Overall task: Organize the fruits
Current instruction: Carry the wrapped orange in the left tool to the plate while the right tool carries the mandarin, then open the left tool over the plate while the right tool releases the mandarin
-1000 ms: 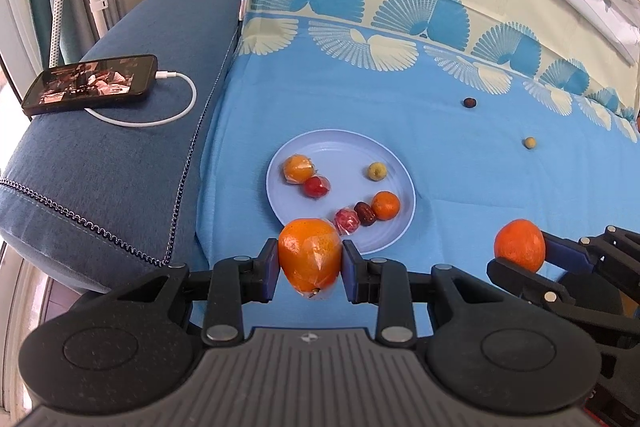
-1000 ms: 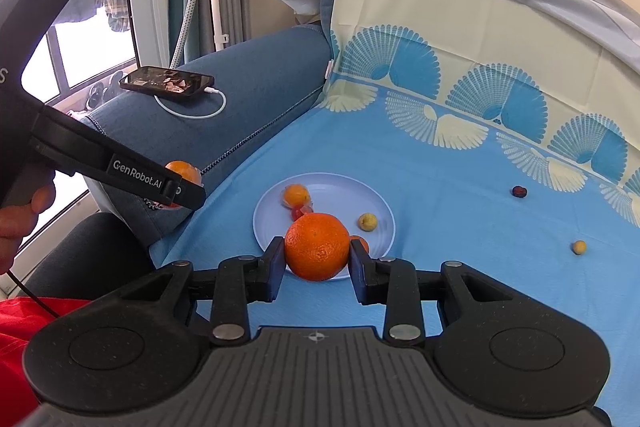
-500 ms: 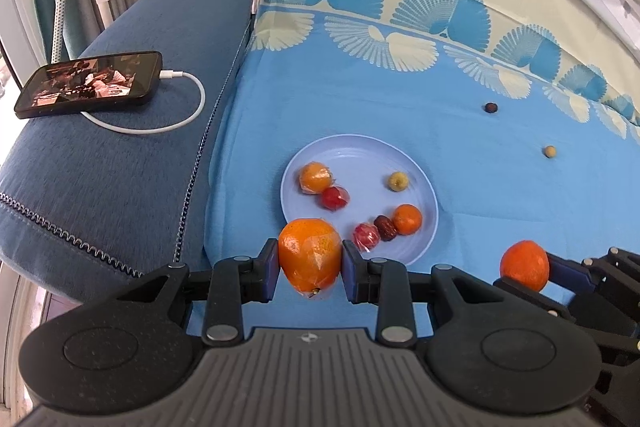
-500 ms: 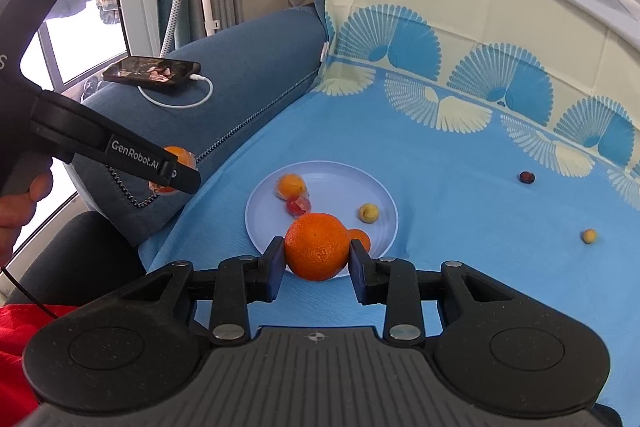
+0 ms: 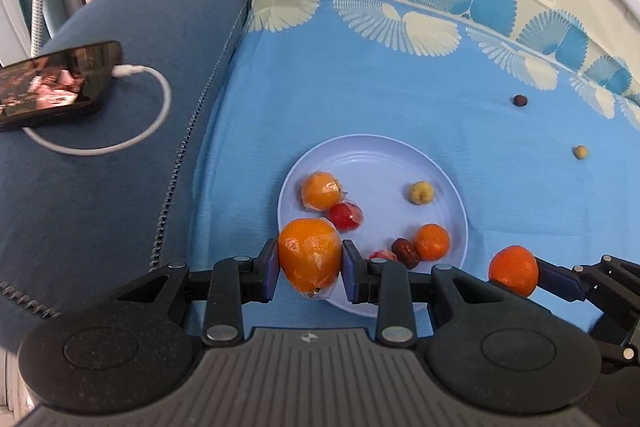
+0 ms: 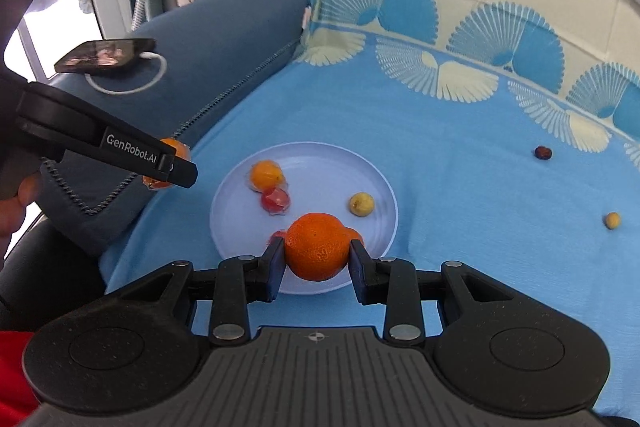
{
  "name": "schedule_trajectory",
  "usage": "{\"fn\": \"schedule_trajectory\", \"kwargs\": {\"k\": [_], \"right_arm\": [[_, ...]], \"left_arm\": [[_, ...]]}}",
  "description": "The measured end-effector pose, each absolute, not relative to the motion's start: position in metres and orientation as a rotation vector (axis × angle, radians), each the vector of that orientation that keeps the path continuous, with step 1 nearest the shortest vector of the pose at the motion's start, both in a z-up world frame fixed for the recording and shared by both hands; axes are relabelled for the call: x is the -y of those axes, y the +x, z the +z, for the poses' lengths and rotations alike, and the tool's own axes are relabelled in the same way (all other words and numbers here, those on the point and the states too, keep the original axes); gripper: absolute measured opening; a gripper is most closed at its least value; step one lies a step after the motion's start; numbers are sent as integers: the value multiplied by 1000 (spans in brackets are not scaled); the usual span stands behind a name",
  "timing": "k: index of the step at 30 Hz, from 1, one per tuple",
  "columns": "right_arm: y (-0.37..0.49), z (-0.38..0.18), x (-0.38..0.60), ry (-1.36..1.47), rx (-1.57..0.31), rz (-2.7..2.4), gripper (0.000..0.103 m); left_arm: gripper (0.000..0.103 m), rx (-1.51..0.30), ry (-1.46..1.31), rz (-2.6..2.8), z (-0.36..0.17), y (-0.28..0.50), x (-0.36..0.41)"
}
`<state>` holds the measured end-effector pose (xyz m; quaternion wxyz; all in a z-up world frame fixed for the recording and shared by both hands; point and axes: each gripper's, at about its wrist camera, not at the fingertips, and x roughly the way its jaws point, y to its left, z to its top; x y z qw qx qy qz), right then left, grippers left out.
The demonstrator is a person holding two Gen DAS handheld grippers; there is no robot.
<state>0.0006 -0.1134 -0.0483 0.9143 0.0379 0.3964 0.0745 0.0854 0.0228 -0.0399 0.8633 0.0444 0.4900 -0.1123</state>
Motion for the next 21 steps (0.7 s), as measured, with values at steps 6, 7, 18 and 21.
{"fn": "schedule_trajectory", "kwargs": {"k": [6,7,18,21], "right_arm": [[28,-65,123,88,-849,144,35],[33,-67,123,86,-852,144,36],[69,-98,122,64,-896,170,36],[78,-104,120,56,-913,186,36]], "left_arm": [[35,-1065,114,-247,-61,111,-11],[35,-1069,118,-248,-65,114,-9],[35,-1118,172,-258,-100,146,8],[35,-1126,179,-251,-106,152,9]]}}
